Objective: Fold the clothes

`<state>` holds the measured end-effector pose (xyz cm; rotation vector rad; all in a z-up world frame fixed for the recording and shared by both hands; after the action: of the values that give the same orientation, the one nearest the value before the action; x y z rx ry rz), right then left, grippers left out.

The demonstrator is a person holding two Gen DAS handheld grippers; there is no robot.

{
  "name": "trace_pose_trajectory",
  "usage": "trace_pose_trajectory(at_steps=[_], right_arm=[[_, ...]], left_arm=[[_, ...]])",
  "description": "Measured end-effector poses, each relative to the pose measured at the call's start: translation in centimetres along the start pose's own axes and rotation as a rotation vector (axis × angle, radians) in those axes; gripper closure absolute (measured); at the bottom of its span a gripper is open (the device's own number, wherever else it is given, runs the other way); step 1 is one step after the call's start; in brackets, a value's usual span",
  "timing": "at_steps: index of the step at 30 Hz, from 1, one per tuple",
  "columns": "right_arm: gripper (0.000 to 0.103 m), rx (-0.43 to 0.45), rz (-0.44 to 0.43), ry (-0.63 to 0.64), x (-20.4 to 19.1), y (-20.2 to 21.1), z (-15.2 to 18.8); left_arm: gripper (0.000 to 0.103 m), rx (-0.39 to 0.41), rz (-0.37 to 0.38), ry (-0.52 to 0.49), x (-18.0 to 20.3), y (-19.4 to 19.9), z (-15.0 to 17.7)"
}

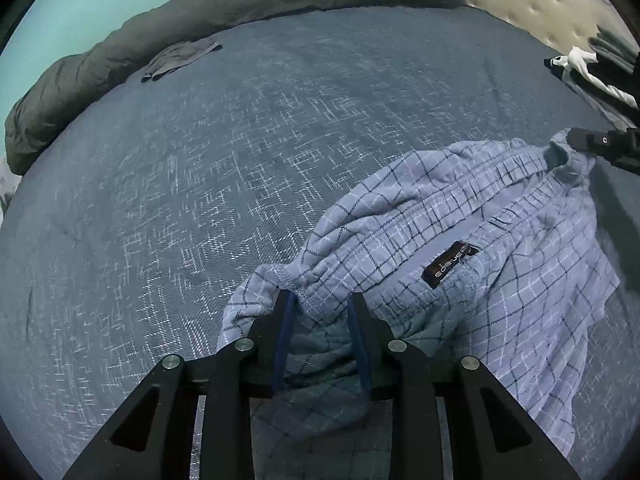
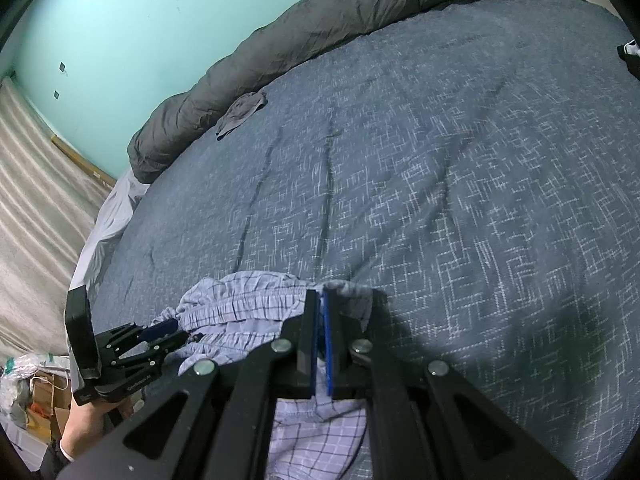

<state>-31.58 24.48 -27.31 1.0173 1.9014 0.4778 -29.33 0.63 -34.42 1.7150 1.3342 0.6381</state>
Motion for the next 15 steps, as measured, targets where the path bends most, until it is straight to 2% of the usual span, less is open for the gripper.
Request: trace_pose_trajectory(at_steps=[2, 5, 11, 15], right_arm=[[0.101, 0.001, -0.001, 0.000, 0.0, 0.0, 0.1], [0.101, 0.003, -0.003, -0.003, 0.1, 0.1, 0.1], [0.101, 0.007, -0.007, -0.010, 0.3, 0.2, 0.0], [0.101, 0.020, -0.016, -0.014, 0.3, 0.6, -0.1]], left_arm=[[0.078, 0.007, -0.007, -0.004, -0.1, 0.3, 0.0], [0.090, 0.022, -0.005, 0.006, -0.4, 1.2, 0.2], [0.094, 0.066, 0.023, 0.038, -0.9, 2.5, -0.5], [0.094, 0.155, 0.180, 0.193, -2.6, 4.9, -1.5]])
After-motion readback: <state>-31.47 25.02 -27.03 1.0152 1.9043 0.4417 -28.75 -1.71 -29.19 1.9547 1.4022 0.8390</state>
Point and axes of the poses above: each gripper's, at about its wrist camera, not at the fingertips, and y roughly against the way its jaws point, x to its right, z to its underside, the point moved 5 cm from there along -y, roughly the way its jaws point
